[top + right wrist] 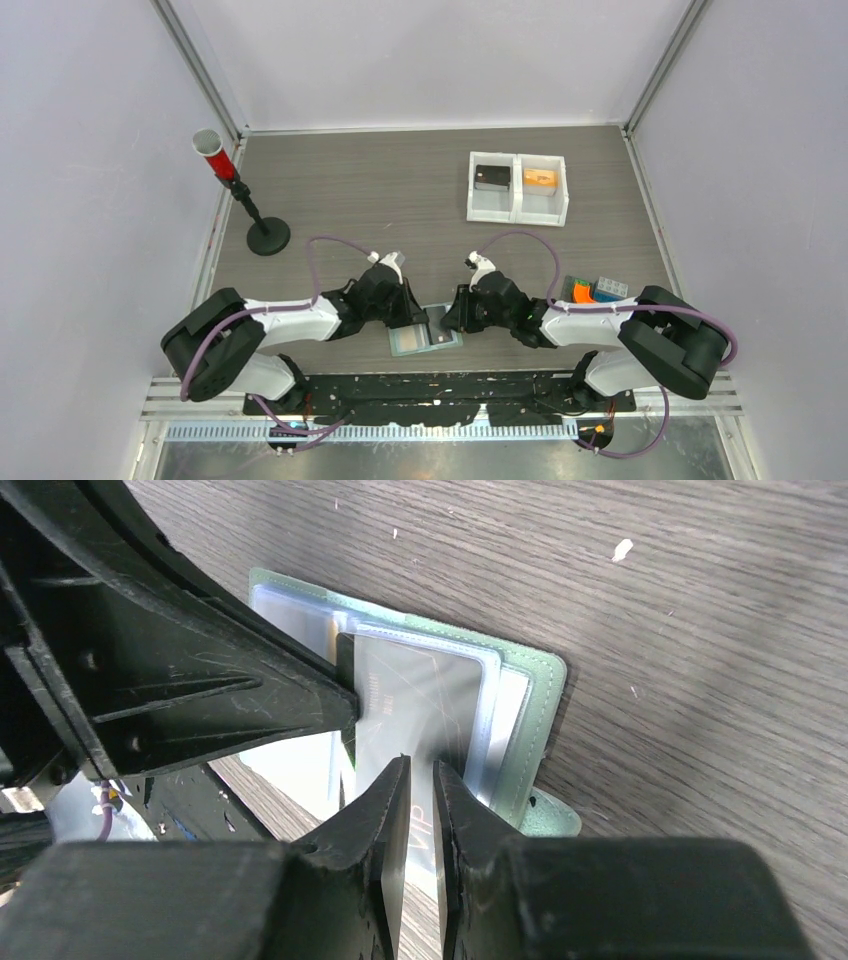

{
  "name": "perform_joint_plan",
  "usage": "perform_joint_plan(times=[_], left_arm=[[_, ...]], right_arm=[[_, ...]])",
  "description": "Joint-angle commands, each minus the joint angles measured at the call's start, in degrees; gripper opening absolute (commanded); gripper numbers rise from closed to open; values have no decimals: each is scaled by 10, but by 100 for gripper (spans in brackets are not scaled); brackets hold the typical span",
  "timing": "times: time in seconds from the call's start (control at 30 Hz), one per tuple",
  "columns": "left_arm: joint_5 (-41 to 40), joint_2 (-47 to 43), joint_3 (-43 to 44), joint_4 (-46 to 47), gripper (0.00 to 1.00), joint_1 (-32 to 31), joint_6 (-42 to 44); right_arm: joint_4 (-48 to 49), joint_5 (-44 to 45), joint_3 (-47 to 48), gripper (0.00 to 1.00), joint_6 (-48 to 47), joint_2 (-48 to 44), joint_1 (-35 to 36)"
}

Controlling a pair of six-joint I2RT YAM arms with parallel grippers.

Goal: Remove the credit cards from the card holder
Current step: Remove the credit card from the card holder.

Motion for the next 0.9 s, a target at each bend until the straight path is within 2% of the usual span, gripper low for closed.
perform_joint_plan(times=[0.0,0.63,0.87], left_arm=[[-18,-44,-4,-8,0,-5,-5],[-28,-151,22,-169,0,19,65],[-55,-217,37,-245,0,28,97]], right_arm=[[-2,11,-12,22,-3,-4,-5],[-8,-3,-6,22,-19,-6,-28],[-37,-25,18,24,-63,-31,-35]])
